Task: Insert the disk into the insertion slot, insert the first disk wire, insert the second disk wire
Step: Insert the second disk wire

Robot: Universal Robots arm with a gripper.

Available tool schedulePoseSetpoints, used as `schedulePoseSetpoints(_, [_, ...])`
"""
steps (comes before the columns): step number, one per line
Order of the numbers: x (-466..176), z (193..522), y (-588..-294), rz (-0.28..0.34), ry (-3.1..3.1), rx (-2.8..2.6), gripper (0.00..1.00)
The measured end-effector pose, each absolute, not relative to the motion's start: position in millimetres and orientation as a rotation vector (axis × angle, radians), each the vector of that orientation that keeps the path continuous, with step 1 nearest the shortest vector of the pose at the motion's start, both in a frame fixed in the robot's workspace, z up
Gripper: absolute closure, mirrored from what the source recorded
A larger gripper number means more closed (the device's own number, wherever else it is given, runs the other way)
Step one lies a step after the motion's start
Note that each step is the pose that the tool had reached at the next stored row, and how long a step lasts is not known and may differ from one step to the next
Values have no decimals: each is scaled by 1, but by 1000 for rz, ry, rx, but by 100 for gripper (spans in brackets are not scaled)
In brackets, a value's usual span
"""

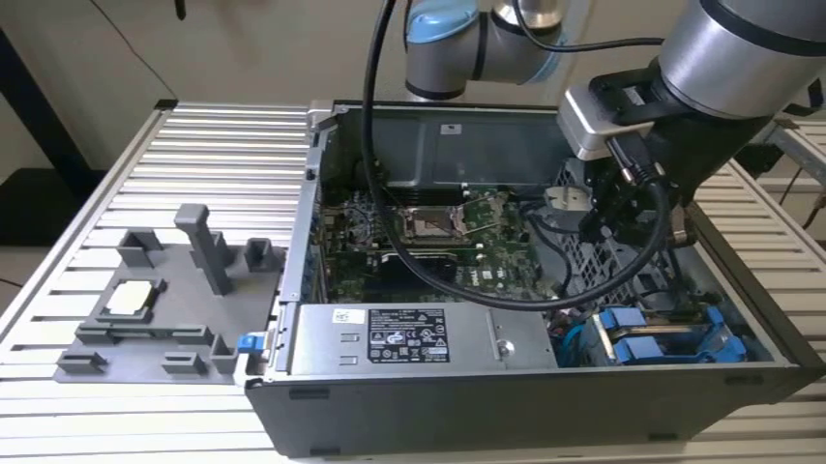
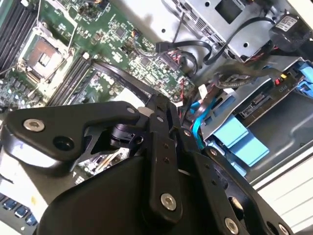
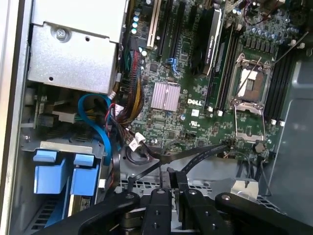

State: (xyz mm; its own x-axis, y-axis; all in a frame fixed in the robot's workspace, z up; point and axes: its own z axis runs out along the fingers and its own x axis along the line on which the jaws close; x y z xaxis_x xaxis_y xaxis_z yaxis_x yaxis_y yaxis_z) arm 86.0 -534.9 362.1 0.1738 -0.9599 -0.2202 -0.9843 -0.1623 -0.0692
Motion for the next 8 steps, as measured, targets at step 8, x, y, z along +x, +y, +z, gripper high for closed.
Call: schedulePoseSetpoints(8, [93,362,-540,182,1909,-2265,84])
